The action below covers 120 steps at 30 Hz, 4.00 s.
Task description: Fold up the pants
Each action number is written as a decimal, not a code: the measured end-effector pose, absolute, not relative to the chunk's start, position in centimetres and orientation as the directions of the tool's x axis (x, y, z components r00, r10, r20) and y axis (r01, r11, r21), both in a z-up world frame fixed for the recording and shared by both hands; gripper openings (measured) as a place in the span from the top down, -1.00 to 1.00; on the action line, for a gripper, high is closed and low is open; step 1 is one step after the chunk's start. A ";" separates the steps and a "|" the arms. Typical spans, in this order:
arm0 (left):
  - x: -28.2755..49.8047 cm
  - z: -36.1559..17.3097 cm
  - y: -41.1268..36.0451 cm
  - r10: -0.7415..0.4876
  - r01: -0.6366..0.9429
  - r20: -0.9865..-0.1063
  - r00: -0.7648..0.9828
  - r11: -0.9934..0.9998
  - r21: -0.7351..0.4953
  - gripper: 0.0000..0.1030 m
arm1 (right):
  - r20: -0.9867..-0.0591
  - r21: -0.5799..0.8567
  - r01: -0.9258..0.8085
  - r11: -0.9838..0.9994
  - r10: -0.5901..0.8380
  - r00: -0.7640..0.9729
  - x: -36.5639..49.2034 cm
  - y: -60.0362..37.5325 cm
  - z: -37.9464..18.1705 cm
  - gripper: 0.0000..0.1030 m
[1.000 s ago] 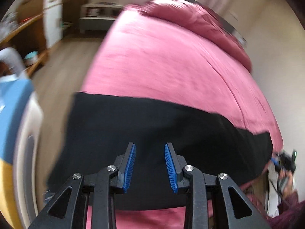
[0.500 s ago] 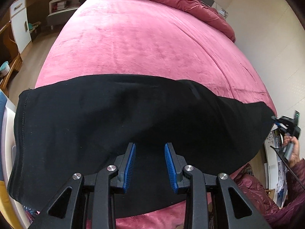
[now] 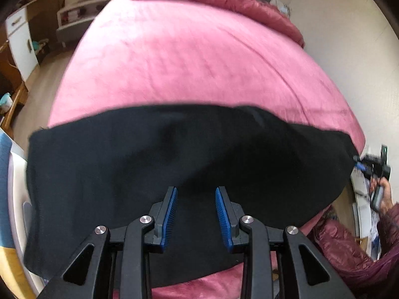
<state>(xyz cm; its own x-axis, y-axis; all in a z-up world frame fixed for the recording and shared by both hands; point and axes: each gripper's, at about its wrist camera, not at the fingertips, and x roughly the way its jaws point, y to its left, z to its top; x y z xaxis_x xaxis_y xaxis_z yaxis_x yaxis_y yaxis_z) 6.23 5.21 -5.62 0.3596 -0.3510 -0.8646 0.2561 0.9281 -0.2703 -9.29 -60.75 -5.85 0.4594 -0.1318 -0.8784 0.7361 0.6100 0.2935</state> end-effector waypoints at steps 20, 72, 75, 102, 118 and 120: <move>5.8 -7.4 5.2 -0.384 0.358 -0.854 0.351 0.898 -0.257 0.31 | -0.761 0.612 -0.304 0.730 0.648 0.026 18.1 -23.5 -6.9 -0.06; 5.1 -10.1 6.3 -0.332 0.314 -0.877 0.347 0.922 -0.225 0.31 | -0.711 0.678 -0.390 0.623 0.690 -0.134 22.4 -14.1 -11.0 -0.11; 5.2 -10.3 6.6 -0.327 0.310 -0.879 0.347 0.925 -0.222 0.31 | -0.727 0.661 -0.351 0.664 0.682 -0.079 22.9 -14.0 -12.3 0.23; 8.2 -8.8 15.9 -0.141 -0.096 -0.898 0.417 0.976 -0.198 0.42 | -0.782 0.472 -0.253 0.844 0.534 0.322 12.4 -22.7 -7.2 0.26; 3.1 -5.1 21.2 -0.016 -0.156 -0.882 0.471 0.983 -0.101 0.37 | -0.851 0.353 -0.171 0.920 0.392 0.350 6.0 -25.1 -9.8 0.38; 2.5 -4.6 22.8 0.009 -0.206 -0.885 0.466 0.974 -0.099 0.37 | -0.838 0.373 -0.233 0.898 0.434 0.332 4.8 -23.9 -9.2 0.33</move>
<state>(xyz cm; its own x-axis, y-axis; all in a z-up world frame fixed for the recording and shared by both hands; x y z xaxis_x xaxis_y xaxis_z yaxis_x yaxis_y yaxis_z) 2.53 22.80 -4.63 0.4663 0.0090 -0.8846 -0.2061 0.9735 -0.0988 4.80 -23.94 -9.19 0.3316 0.4340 -0.8376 -0.2329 0.8981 0.3732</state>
